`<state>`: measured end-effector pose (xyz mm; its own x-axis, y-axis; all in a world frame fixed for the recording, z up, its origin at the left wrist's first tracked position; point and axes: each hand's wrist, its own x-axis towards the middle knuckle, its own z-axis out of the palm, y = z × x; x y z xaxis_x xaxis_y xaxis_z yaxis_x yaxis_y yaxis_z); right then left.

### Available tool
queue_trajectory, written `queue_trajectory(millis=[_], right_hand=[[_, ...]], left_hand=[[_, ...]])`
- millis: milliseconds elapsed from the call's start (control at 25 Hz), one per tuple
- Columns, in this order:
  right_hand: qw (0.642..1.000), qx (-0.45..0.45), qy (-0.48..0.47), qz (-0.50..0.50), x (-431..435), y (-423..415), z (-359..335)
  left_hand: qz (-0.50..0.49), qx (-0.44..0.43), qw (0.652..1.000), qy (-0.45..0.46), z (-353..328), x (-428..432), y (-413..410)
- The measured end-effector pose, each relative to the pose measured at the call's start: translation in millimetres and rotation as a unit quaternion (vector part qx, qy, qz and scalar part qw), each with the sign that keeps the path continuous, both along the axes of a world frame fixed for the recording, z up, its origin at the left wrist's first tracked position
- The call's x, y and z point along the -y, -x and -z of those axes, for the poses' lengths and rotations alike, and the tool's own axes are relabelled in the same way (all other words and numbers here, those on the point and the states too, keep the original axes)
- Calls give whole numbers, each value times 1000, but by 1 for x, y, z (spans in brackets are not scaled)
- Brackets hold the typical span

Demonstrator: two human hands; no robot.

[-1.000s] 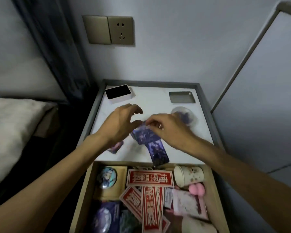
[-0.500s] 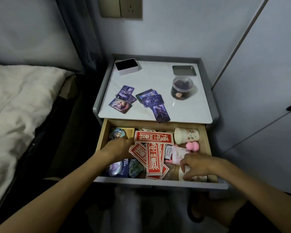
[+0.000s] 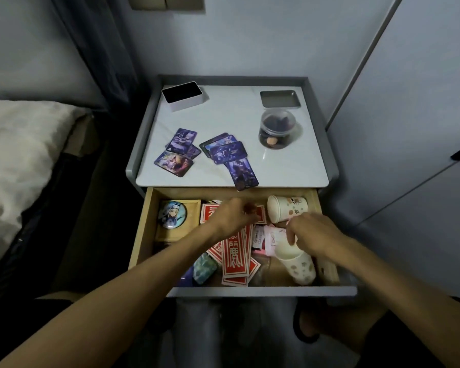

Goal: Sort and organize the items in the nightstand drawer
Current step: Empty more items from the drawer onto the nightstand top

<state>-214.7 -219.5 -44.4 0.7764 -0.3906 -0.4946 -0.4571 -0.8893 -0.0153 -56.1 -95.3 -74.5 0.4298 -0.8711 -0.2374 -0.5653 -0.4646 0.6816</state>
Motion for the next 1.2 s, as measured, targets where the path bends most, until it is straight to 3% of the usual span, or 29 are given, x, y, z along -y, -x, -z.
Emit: queue_trajectory(millis=[160, 360, 480, 600, 800, 920, 1080, 1200], right_hand=[[992, 88, -17, 93, 24, 7, -12], [970, 138, -78, 184, 43, 13, 3], [964, 153, -93, 196, 47, 17, 4], [954, 173, -121, 211, 42, 17, -6], [931, 271, -131, 204, 22, 5, -48], [914, 343, -123, 177, 10, -6, -78], [894, 410, -144, 108, 0, -21, -116], [913, 378, -149, 44, -3, -35, -134]], left_hand=[[-91, -129, 987, -7, 33, 62, 29], [-228, -75, 970, 45, 47, 79, 50], [-157, -68, 981, 94, 33, 62, 56], [-71, 2, 993, 97, 14, 41, 53], [-47, 37, 990, 128, -47, 4, 48], [-109, 45, 985, 129, -83, -7, 42], [-199, -47, 966, 156, -121, -15, 22], [-246, -100, 947, 182, -140, -17, 2]])
